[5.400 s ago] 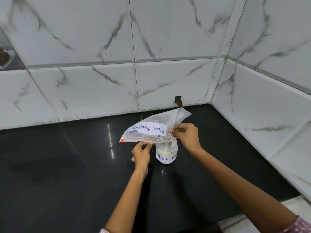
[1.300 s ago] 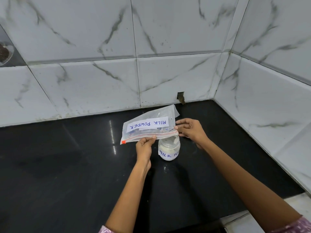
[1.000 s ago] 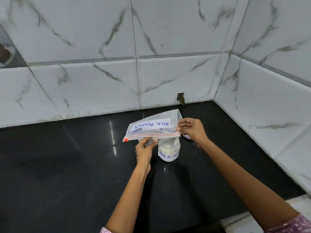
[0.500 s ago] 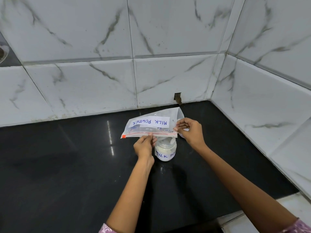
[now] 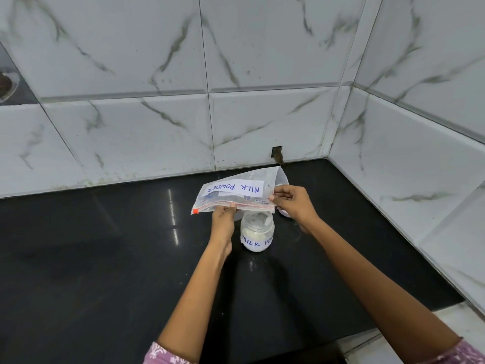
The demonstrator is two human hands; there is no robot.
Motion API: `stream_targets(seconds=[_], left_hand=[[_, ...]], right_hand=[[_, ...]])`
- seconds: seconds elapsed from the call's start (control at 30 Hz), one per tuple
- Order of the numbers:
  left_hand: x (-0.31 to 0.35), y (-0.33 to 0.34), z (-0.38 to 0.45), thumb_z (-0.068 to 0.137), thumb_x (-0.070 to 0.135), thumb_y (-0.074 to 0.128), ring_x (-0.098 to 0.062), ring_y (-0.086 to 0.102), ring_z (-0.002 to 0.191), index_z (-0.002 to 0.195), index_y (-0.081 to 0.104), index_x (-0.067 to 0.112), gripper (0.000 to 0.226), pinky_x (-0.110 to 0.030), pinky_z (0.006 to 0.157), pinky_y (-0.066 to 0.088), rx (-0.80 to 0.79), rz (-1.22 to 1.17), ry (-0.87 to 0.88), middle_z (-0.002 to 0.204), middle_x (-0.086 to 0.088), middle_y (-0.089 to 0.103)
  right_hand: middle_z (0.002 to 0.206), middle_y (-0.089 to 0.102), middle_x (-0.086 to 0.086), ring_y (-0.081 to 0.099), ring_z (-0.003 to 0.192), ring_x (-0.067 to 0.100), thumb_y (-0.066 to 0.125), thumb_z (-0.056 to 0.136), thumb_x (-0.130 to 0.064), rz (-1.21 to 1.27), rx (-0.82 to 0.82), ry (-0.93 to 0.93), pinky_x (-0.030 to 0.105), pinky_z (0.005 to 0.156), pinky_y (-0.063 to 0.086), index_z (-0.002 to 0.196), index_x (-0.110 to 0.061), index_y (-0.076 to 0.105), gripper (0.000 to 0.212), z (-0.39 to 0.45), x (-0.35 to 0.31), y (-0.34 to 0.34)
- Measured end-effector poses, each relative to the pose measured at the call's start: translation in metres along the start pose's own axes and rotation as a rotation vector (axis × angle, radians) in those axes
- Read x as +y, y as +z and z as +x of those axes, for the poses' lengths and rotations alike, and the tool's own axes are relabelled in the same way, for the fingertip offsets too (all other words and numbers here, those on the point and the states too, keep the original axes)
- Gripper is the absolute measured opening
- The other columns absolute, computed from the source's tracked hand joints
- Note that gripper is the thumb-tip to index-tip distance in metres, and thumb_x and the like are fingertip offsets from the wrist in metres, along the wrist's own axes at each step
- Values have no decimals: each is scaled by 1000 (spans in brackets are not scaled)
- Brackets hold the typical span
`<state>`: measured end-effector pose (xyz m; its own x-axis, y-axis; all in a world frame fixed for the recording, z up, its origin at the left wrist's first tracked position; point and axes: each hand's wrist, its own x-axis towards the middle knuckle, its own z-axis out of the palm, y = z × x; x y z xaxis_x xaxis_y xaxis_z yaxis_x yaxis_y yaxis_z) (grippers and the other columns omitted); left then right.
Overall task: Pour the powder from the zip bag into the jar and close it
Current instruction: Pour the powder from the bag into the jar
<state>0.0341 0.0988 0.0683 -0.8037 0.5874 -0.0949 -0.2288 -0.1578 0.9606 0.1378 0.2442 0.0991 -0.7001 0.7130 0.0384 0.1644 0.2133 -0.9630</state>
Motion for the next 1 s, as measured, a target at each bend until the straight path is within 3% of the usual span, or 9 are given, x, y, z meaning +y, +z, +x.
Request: stream_targets(seconds=[0.17, 0.3, 0.4, 0.5, 0.83, 1.0], left_hand=[[-6, -10, 3, 99, 16, 48, -16, 53, 123, 129, 55, 13, 31, -40, 111, 35, -54, 41, 10, 129, -2, 63], [-11, -15, 4, 99, 16, 47, -17, 50, 127, 132, 53, 14, 33, -36, 110, 35, -117, 43, 28, 133, -2, 60], [-16, -18, 6, 99, 16, 47, -11, 51, 124, 131, 54, 14, 33, -28, 106, 36, -116, 35, 20, 131, 0, 61], [-23, -23, 5, 98, 15, 48, -6, 52, 121, 131, 54, 14, 33, -22, 98, 35, -92, 17, -7, 130, 1, 62], [-27, -22, 5, 98, 17, 50, 5, 57, 110, 127, 56, 19, 30, -13, 83, 42, -88, 34, 11, 123, 9, 65], [-28, -22, 6, 98, 17, 50, 0, 53, 115, 128, 55, 21, 30, -15, 86, 39, -69, 37, 2, 124, 8, 64]], right_hand=[[92, 74, 11, 70, 83, 18, 76, 78, -5, -103, 24, -43, 26, 77, 56, 95, -2, 72, 17, 0, -2, 1], [89, 75, 7, 67, 75, 5, 78, 76, -7, -212, 55, -135, 14, 69, 51, 92, -5, 76, 16, -6, 3, 5], [90, 76, 8, 72, 82, 16, 80, 74, -8, -252, 77, -137, 30, 78, 58, 90, -6, 77, 17, -7, 8, 7], [88, 76, 7, 71, 79, 16, 82, 71, -9, -308, 77, -126, 41, 80, 59, 88, -5, 77, 18, -8, 11, 6], [71, 72, 3, 69, 69, 18, 86, 66, -13, -235, 225, -107, 43, 71, 60, 74, -12, 73, 15, -13, 16, 7], [70, 72, 2, 70, 68, 16, 87, 64, -12, -221, 204, -92, 39, 69, 60, 73, -14, 69, 21, -17, 21, 9]])
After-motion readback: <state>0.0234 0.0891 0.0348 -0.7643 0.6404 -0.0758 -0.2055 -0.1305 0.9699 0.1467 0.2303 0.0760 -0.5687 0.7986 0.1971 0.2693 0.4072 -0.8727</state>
